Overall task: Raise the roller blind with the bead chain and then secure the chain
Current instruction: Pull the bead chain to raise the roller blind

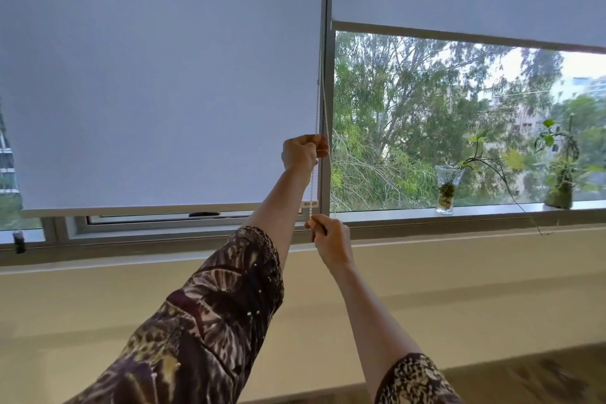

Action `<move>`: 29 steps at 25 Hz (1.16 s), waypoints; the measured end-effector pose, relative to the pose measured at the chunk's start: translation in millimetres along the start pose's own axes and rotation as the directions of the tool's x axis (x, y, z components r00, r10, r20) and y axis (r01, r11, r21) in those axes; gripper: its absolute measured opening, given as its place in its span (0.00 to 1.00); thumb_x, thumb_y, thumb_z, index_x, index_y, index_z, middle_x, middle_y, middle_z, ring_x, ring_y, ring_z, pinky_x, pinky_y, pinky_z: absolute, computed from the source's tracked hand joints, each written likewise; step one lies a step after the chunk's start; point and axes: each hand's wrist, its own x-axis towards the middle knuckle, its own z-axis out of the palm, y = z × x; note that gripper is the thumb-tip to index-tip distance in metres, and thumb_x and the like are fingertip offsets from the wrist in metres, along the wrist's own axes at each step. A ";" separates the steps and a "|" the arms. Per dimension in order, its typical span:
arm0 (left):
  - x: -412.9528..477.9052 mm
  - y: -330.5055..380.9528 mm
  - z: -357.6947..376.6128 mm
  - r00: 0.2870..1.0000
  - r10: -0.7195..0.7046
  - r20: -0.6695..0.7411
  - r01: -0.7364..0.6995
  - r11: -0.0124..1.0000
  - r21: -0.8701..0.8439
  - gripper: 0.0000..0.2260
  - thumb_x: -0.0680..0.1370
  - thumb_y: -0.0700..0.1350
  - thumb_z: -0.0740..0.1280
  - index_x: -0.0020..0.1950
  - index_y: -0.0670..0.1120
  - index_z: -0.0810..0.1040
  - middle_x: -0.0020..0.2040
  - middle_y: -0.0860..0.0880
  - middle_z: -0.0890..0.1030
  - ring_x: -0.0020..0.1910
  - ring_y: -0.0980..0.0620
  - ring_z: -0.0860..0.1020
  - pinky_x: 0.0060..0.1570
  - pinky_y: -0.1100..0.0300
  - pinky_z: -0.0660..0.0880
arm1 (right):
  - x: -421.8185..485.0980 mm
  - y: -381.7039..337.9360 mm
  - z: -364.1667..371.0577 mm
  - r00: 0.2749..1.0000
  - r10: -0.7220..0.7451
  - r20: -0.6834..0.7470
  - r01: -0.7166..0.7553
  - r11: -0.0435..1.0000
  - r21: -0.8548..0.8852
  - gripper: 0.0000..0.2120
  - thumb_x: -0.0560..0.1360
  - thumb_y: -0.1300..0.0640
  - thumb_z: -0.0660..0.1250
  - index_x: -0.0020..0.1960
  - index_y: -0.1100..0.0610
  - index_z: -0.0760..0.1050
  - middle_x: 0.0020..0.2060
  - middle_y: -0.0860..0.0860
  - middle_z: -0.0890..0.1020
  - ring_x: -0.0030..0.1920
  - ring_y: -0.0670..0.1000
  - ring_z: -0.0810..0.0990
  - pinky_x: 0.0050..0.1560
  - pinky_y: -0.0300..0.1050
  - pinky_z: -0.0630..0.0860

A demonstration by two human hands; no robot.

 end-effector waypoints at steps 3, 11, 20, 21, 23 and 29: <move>-4.4 -24.5 -8.6 0.995 0.094 -0.037 -0.090 0.990 0.111 0.09 0.78 0.34 0.63 0.47 0.39 0.84 0.34 0.48 0.82 0.27 0.56 0.80 0.28 0.69 0.75 | -2.9 11.4 -0.6 0.993 0.019 0.116 -0.005 0.992 -0.125 0.12 0.77 0.63 0.60 0.38 0.60 0.79 0.24 0.43 0.76 0.26 0.42 0.72 0.33 0.42 0.74; -19.9 -91.8 -36.2 0.996 0.075 -0.046 -0.066 0.982 0.176 0.08 0.77 0.35 0.65 0.42 0.40 0.83 0.30 0.50 0.81 0.24 0.59 0.77 0.32 0.62 0.80 | 26.4 -0.7 -19.5 0.983 0.102 0.152 -0.076 0.982 -0.172 0.11 0.73 0.64 0.62 0.47 0.57 0.83 0.38 0.57 0.85 0.36 0.52 0.81 0.39 0.43 0.76; -54.4 -153.5 -57.1 1.000 0.012 -0.005 -0.011 0.979 0.204 0.12 0.78 0.34 0.64 0.37 0.43 0.81 0.30 0.46 0.81 0.29 0.48 0.79 0.39 0.50 0.82 | 105.4 -88.7 -27.6 0.996 0.050 0.070 -0.053 0.998 0.043 0.14 0.80 0.61 0.58 0.63 0.64 0.73 0.53 0.58 0.81 0.52 0.54 0.80 0.57 0.51 0.78; -58.9 -158.9 -58.1 1.000 0.011 -0.003 -0.010 0.976 0.217 0.13 0.78 0.34 0.65 0.36 0.45 0.81 0.31 0.46 0.81 0.30 0.47 0.80 0.40 0.49 0.82 | 110.7 -96.2 -24.5 0.996 0.054 0.067 -0.057 0.998 0.033 0.15 0.80 0.60 0.58 0.64 0.64 0.72 0.52 0.58 0.80 0.52 0.54 0.79 0.56 0.51 0.76; -67.9 -169.0 -62.5 1.000 0.000 -0.003 0.001 0.974 0.227 0.15 0.77 0.34 0.64 0.33 0.47 0.80 0.31 0.45 0.81 0.30 0.47 0.80 0.41 0.47 0.82 | 117.7 -108.0 -17.1 0.992 0.100 0.079 -0.106 0.991 0.077 0.17 0.80 0.58 0.57 0.66 0.63 0.70 0.52 0.56 0.78 0.50 0.52 0.78 0.49 0.48 0.74; -88.7 -197.9 -85.1 0.999 -0.042 0.025 0.033 0.960 0.277 0.13 0.78 0.36 0.65 0.35 0.45 0.82 0.32 0.45 0.83 0.30 0.50 0.81 0.42 0.46 0.82 | 104.9 -98.3 -1.7 0.979 0.176 0.100 -0.199 0.931 0.305 0.13 0.81 0.60 0.57 0.62 0.64 0.74 0.39 0.53 0.78 0.34 0.47 0.75 0.35 0.41 0.72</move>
